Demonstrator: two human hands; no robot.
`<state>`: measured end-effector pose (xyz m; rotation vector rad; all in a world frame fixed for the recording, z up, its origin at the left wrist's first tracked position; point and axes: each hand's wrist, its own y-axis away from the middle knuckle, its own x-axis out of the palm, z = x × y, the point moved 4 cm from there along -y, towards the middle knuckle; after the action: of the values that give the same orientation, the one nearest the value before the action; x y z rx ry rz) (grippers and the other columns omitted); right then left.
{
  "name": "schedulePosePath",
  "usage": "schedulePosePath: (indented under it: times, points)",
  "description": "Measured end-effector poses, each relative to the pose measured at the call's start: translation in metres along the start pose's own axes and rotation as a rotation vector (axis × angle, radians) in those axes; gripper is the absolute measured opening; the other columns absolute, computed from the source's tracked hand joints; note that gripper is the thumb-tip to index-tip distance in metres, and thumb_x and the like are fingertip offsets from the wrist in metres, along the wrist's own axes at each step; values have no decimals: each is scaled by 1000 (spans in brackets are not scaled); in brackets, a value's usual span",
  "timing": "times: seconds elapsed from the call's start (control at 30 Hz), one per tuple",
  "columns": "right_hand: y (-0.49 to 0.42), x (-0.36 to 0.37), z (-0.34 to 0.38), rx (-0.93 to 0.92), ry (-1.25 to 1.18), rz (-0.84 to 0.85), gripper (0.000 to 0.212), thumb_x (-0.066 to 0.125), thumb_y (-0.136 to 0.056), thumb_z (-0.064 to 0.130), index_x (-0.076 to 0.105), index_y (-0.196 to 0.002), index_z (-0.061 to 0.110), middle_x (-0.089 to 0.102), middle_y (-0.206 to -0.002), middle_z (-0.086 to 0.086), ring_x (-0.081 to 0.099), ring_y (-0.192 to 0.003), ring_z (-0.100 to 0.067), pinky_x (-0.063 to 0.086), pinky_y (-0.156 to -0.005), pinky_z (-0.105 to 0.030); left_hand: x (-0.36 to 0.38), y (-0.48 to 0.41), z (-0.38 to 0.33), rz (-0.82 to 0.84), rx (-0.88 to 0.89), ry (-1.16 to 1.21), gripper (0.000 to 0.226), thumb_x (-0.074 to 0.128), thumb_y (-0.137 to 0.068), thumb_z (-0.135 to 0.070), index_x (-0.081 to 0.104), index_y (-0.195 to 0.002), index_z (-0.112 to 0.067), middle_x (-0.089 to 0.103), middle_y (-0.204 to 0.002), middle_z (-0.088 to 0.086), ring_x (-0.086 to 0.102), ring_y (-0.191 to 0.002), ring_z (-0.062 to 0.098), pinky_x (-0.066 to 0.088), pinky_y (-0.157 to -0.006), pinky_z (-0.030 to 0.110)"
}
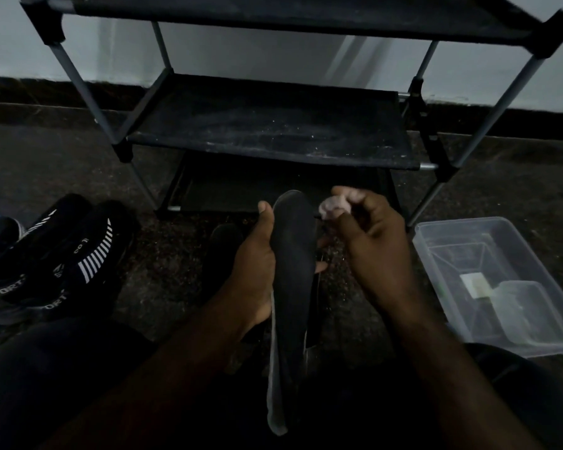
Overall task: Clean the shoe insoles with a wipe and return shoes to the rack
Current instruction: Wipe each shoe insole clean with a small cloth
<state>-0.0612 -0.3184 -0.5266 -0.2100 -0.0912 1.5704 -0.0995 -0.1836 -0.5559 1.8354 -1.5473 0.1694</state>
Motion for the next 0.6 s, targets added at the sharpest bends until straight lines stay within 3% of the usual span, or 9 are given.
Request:
schedulePosePath:
  times: [0.07,0.13,0.2,0.27,0.33,0.43,0.6]
  points:
    - [4,6,-2,-83,96,25,13,64,-94,8,67,-103,16,62,-112,-6,66,-93,-3,52,-72,-14,-1,0,2,-3,12,-11,73,26,-95,-62,53,-134,-7,62,-129,16,59,-121,30,44,-104,50]
    - [6,10,-3,-226,273,61,12,66,-93,11,70,-104,14,66,-105,2,64,-96,-5,51,-83,-18,-1,2,1,-22,33,-37,71,27,-95,-61,60,-125,-6,66,-122,17,63,-114,26,48,-99,38]
    - [8,14,-5,-326,424,104,11,70,-90,12,74,-100,14,69,-99,7,62,-95,-4,49,-86,-19,-4,0,-2,-26,41,-27,73,28,-95,-62,59,-125,-3,65,-124,19,63,-114,27,49,-96,35]
    - [16,21,-9,-307,423,198,13,73,-85,8,76,-95,16,70,-95,10,64,-94,-4,51,-87,-22,-5,-2,-5,-21,45,10,77,25,-95,-63,57,-127,-1,63,-126,20,62,-114,29,49,-98,38]
    - [27,29,-11,-298,401,265,15,74,-83,3,76,-93,14,72,-95,7,67,-90,-5,53,-85,-23,-7,-4,-6,-38,56,36,74,22,-97,-61,64,-116,-3,65,-119,17,63,-108,28,51,-93,36]
    - [28,28,-12,-337,434,166,14,73,-82,0,75,-90,11,72,-90,2,67,-87,-9,51,-83,-16,-4,-1,2,-15,58,33,72,24,-98,-58,69,-108,-3,58,-114,24,55,-109,32,48,-93,34]
    - [8,12,-5,-276,417,-63,11,69,-87,1,70,-90,12,69,-90,3,63,-84,-5,44,-79,-5,9,6,21,8,15,-58,55,31,-98,-50,60,-126,-14,65,-125,12,63,-113,21,50,-90,27]
